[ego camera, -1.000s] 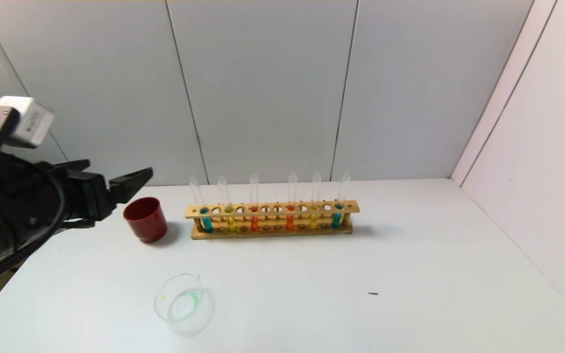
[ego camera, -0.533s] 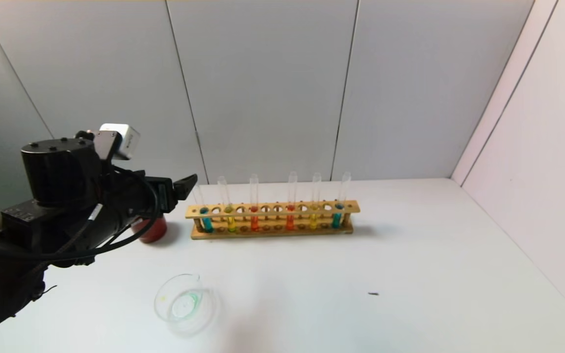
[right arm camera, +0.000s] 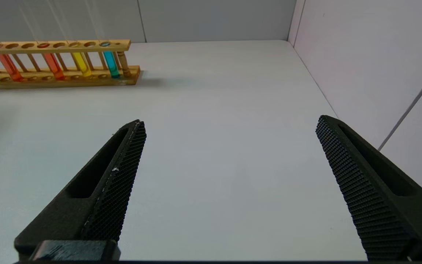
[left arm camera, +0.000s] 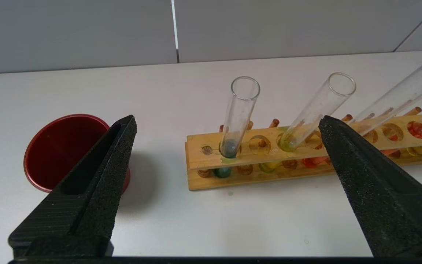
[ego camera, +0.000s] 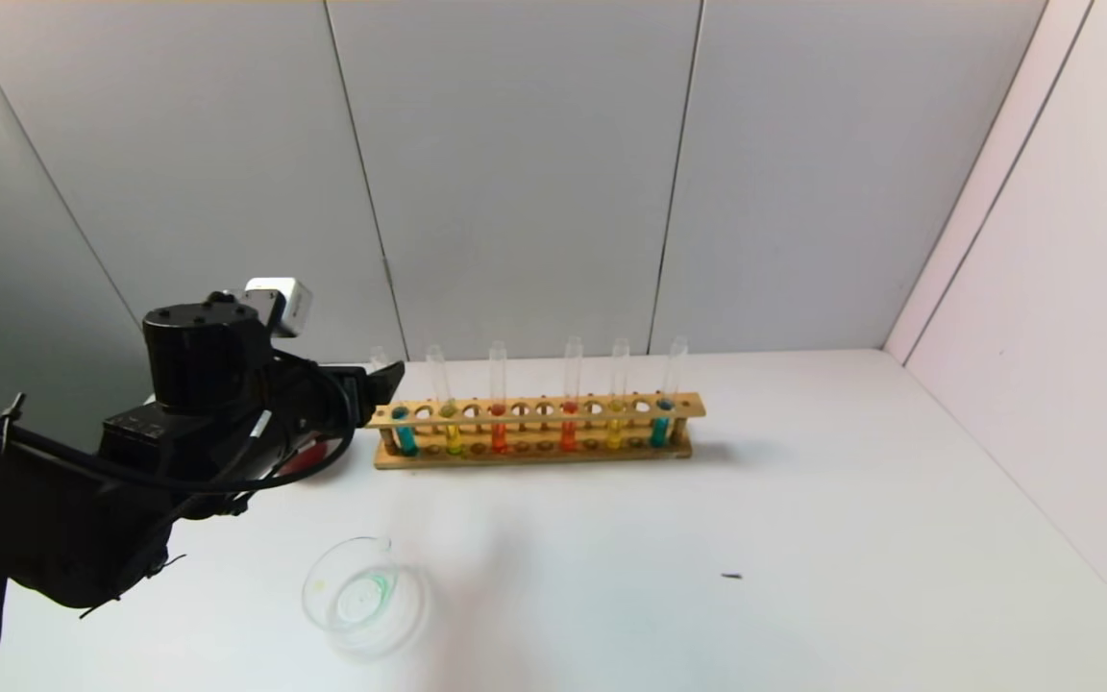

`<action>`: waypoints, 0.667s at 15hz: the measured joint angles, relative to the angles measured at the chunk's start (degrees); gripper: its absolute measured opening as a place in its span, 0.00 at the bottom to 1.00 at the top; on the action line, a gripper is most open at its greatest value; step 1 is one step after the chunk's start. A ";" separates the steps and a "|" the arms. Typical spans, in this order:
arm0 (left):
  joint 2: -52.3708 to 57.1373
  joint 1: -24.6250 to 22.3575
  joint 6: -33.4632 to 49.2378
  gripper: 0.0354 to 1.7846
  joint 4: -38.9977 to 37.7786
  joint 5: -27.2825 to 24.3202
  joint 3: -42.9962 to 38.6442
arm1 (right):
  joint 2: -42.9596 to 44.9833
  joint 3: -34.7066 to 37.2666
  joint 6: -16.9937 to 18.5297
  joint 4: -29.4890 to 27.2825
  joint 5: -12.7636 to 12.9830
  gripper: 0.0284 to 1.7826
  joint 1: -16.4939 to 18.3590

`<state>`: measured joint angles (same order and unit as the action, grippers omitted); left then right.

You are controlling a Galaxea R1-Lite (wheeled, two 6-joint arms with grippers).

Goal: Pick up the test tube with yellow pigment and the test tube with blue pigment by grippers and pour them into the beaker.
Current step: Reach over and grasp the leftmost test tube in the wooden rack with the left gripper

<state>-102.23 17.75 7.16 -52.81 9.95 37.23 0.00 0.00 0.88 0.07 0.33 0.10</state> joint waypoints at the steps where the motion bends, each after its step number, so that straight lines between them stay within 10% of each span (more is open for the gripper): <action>1: -1.38 -0.15 0.00 0.98 -1.73 0.00 0.04 | 0.00 0.00 0.00 0.00 0.02 0.95 0.00; 10: -11.93 -0.52 -0.66 0.98 -12.51 -0.15 0.83 | 0.00 0.00 0.00 0.00 0.00 0.95 0.00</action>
<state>-114.16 17.23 6.50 -65.32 9.80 38.06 0.00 0.00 0.88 0.07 0.33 0.10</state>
